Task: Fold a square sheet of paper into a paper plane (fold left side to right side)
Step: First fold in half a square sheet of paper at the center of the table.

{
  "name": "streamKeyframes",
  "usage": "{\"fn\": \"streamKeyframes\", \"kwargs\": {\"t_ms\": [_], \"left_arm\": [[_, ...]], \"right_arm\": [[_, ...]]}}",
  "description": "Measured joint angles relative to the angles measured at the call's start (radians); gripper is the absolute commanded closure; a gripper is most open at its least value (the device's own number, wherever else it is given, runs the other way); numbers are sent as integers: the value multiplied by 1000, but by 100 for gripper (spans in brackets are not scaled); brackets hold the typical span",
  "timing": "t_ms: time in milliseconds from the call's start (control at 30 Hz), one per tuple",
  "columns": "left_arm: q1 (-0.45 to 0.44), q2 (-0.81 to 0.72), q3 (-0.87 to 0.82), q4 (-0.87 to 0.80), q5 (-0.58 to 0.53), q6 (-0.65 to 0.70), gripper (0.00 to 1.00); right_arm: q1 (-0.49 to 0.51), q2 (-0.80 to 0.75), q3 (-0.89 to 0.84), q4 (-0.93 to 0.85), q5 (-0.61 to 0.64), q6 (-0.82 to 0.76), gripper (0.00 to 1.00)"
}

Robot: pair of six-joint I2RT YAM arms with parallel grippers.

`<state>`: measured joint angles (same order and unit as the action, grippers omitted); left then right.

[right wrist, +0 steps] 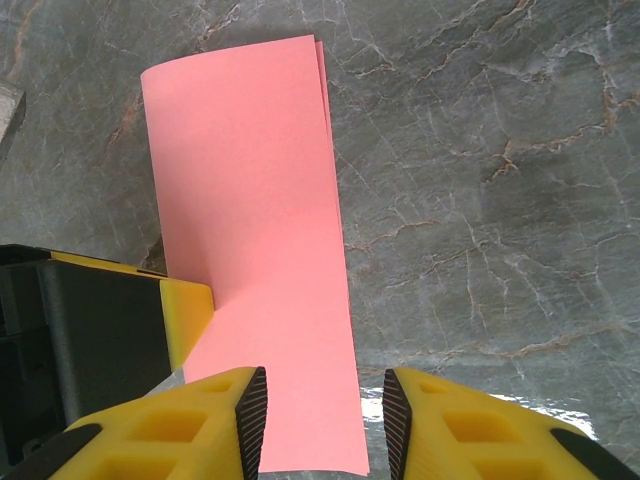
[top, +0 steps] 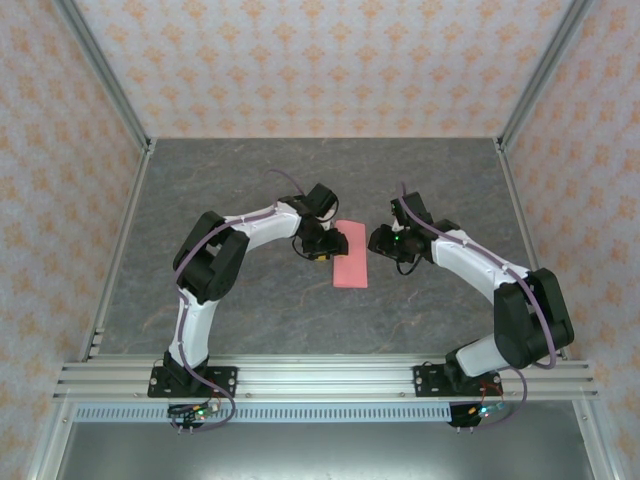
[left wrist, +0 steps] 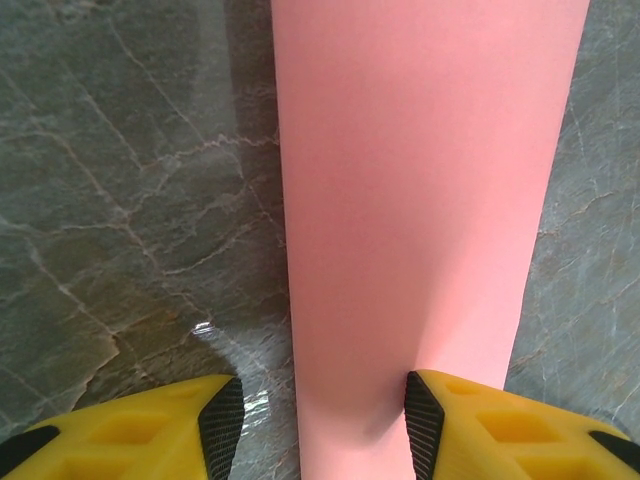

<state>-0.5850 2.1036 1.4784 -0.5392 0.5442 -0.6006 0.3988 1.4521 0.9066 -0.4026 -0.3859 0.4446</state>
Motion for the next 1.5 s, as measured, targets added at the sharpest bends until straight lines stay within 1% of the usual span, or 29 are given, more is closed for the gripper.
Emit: {"fn": "streamKeyframes", "kwargs": {"t_ms": [1133,1500], "left_arm": [[-3,46,85,-100,-4,8,48],[-5,50,92,-107,-10,9,48]], "right_arm": [[26,28,0,2,0,7,62],[32,32,0,3,0,7,62]]}}
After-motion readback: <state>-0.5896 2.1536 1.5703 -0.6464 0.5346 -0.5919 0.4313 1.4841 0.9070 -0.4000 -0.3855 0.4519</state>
